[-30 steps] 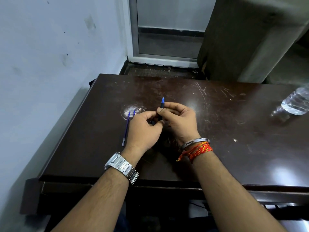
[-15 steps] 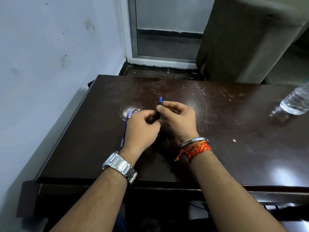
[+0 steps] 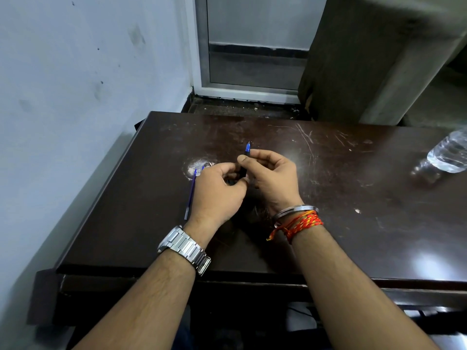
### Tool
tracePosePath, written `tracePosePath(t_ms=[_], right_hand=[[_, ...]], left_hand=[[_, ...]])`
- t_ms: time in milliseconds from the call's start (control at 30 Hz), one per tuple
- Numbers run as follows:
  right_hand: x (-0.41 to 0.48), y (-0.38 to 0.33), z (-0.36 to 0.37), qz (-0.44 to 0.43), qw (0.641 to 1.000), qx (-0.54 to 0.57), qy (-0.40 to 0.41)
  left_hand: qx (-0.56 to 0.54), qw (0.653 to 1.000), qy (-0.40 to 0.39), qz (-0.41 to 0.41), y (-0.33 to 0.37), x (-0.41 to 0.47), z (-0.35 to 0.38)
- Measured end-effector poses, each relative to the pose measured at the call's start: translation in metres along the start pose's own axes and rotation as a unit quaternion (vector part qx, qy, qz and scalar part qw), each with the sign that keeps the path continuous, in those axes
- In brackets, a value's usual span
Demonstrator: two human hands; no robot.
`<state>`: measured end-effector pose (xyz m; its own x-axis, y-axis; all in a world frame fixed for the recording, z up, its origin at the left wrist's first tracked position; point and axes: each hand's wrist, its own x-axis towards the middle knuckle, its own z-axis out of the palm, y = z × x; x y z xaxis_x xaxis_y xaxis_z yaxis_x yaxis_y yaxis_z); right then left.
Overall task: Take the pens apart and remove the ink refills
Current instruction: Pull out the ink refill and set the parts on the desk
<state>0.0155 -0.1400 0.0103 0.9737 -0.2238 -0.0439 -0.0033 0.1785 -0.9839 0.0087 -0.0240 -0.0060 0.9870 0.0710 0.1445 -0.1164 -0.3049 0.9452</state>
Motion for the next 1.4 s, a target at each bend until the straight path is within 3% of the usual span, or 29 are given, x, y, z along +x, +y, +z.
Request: tracePosePath(t_ms=[533,733,900,1100,1267,1400], right_hand=[[-0.0014,-0.0007,0.0015,-0.006,1.000,0.016,-0.021],[-0.0021,-0.0021,0.0015,-0.022,1.000,0.002,-0.004],[-0.0023,-0.0024,0.0013,-0.017,1.000,0.019,-0.008],[-0.0031,-0.0042,0.0006,-0.023,1.000,0.005,0.001],[-0.0047,-0.0049,0.0013,-0.014,1.000,0.020,-0.006],[-0.0041,-0.0048,0.0007,-0.021,1.000,-0.004,0.001]], left_hand=[[0.002,1.000,0.004,0.015,-0.0015,-0.0001,-0.0009],[0.015,0.998,0.050,0.025,-0.0020,-0.0001,-0.0014],[0.006,1.000,0.000,0.010,0.0009,-0.0004,0.0009],[0.001,0.999,0.044,0.003,-0.0039,0.0010,0.0002],[-0.034,0.999,0.008,-0.013,0.0000,-0.0001,0.0023],[-0.016,0.999,0.031,0.000,-0.0019,0.0005,0.0005]])
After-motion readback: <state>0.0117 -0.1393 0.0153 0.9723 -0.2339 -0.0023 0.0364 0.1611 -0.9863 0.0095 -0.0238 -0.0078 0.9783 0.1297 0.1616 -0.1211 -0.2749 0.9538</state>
